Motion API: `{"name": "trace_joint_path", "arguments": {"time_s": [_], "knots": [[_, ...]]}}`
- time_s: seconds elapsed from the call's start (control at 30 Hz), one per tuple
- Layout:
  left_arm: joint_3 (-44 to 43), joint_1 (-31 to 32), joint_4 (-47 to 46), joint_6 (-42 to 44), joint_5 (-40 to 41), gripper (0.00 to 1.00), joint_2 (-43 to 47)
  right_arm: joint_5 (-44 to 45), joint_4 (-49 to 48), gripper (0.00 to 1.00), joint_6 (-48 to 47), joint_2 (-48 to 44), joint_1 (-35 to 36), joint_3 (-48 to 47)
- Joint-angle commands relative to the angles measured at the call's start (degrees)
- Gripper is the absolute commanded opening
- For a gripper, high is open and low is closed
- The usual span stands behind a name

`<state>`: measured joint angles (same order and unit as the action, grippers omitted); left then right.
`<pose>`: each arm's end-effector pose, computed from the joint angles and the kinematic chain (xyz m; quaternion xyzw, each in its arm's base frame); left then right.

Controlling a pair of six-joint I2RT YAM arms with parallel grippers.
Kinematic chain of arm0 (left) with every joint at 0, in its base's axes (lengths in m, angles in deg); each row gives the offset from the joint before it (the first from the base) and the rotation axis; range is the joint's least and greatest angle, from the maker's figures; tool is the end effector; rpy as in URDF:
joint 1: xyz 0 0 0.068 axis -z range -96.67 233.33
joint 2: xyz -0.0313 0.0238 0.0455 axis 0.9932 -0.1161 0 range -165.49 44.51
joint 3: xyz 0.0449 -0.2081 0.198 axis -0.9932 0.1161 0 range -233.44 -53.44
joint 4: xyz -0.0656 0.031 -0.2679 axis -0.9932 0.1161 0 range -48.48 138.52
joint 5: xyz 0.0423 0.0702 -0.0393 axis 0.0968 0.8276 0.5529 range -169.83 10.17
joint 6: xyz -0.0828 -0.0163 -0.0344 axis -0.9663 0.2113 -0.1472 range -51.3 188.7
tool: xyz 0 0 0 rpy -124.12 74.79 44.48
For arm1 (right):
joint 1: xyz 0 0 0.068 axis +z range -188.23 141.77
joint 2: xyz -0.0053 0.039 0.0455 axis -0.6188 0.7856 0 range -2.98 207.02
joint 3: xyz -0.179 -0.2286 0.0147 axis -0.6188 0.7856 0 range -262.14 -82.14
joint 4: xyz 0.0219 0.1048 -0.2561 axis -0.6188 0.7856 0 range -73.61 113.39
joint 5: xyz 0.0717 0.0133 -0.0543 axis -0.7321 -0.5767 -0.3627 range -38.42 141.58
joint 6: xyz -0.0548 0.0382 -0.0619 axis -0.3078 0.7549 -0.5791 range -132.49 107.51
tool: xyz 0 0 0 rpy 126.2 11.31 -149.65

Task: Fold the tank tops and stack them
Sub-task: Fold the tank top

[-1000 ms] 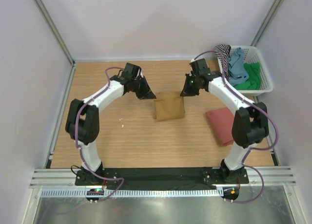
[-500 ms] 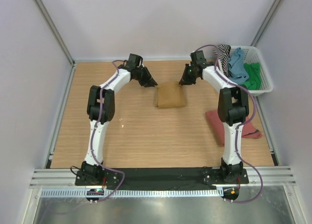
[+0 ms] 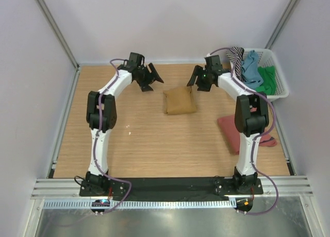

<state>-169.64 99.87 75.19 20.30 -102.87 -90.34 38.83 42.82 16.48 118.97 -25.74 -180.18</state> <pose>0.5448 -0.1951 0.1688 -0.1925 0.9094 -0.3294 0.1654 0.5149 0.1324 0.1835 0.0968 0.9307 0.2170 0.2783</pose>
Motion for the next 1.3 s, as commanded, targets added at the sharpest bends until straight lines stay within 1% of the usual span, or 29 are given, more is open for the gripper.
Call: {"name": "trace_joint_path", "arguments": {"time_s": [0.0, 0.07, 0.13, 0.17, 0.2, 0.23, 0.27, 0.3, 0.33, 0.37, 0.4, 0.47, 0.5, 0.57, 0.6, 0.63, 0.7, 0.73, 0.8, 0.9, 0.93, 1.03, 1.13, 1.17, 1.23, 1.27], "knots": [[1.9, 0.6, -0.5, 3.0, 3.2, 0.77, 11.0, 0.5, -6.0, 0.71, -1.6, -10.0, -0.2, 3.8], [4.4, 1.4, -1.0, 3.4, 3.6, 0.77, 13.5, -1.0, -7.3, 0.71, -1.7, -12.1, -0.1, 5.4], [7.5, 3.2, -1.8, 3.1, 2.5, 0.73, 16.0, -3.8, -9.6, 0.58, -1.1, -13.1, -0.1, 7.7], [8.5, 4.0, -3.9, 2.6, 1.8, 0.71, 16.5, -6.4, -10.8, 0.52, -0.5, -13.2, -0.1, 8.5], [9.3, 5.2, -4.6, 1.1, 0.8, 0.68, 16.8, -11.5, -12.0, 0.44, 0.2, -12.9, -0.2, 9.3], [10.3, 5.9, -6.7, 0.2, -1.4, 0.6, 16.5, -14.7, -14.6, 0.33, 2.3, -12.4, -0.2, 9.6], [10.4, 6.4, -7.6, -0.7, -2.7, 0.56, 15.8, -17.4, -16.1, 0.27, 3.7, -11.6, -0.1, 9.8], [10.3, 7.2, -8.5, -2.2, -3.5, 0.52, 14.4, -22.1, -17.7, 0.23, 4.9, -9.8, -0.1, 9.9], [9.5, 7.4, -9.6, -3.0, -5.0, 0.44, 13.2, -23.8, -20.9, 0.16, 6.1, -8.5, -0.1, 9.8], [9.0, 7.5, -10.0, -3.7, -5.7, 0.41, 12.2, -25.4, -22.3, 0.14, 8.8, -7.4, -0.1, 9.5], [8.2, 7.5, -10.6, -5.1, -6.4, 0.36, 10.0, -28.5, -25.7, 0.11, 10.1, -4.9, -0.1, 9.4], [7.7, 7.4, -13.5, -6.5, -6.3, 0.31, 8.0, -30.7, -29.2, 0.1, 14.1, -2.5, -0.4, 9.4], [7.2, 7.2, -15.3, -7.8, -6.0, 0.28, 6.7, -32.4, -32.6, 0.08, 15.7, 0.0, -0.5, 9.5], [5.5, 6.5, -15.5, -8.7, -6.0, 0.24, 2.2, -33.4, -36.1, 0.06, 20.2, 2.5, -1.2, 10.8], [3.9, 6.2, -15.6, -9.3, -6.1, 0.22, 0.7, -33.7, -40.3, 0.06, 21.6, 3.6, -1.6, 11.5], [3.2, 6.0, -15.7, -9.5, -5.7, 0.21, -2.1, -34.1, -41.8, 0.05, 22.6, 6.2, -1.9, 12.1], [1.5, 5.2, -16.1, -9.8, -5.2, 0.2, -4.5, -34.0, -43.1, 0.04, 24.3, 8.9, -3.0, 12.1], [0.8, 4.7, -16.1, -9.7, -5.0, 0.2, -6.9, -33.6, -43.2, 0.03, 24.3, 12.0, -3.3, 11.8], [-1.2, 4.4, -16.0, -9.7, -4.9, 0.19, -9.0, -33.0, -41.7, 0.02, 24.6, 14.7, -4.2, 10.2], [-2.9, 3.9, -15.0, -9.2, -5.0, 0.19, -10.8, -32.2, -40.6, 0.02, 24.0, 16.7, -4.7, 9.3], [-2.9, 3.7, -14.9, -8.6, -5.0, 0.19, -10.6, -32.0, -40.1, 0.02, 23.4, 16.3, -4.8, 9.4], [-1.8, 3.9, -14.8, -6.0, -4.4, 0.24, -6.9, -30.9, -38.1, 0.03, 21.0, 13.0, -4.8, 10.1], [1.5, 3.9, -14.4, -2.2, -2.1, 0.29, -0.5, -30.8, -38.1, 0.06, 19.6, 7.5, -4.8, 13.1], [3.1, 3.9, -14.4, -1.4, -1.7, 0.3, 2.4, -30.7, -38.2, 0.07, 19.3, 4.1, -4.8, 14.1], [4.6, 3.9, -14.5, -1.2, -1.7, 0.32, 4.5, -30.9, -38.5, 0.09, 18.1, 0.8, -4.8, 16.8], [4.8, 3.9, -14.6, -1.3, -2.0, 0.32, 5.4, -31.7, -38.8, 0.1, 18.0, -2.5, -4.6, 17.8]]}}
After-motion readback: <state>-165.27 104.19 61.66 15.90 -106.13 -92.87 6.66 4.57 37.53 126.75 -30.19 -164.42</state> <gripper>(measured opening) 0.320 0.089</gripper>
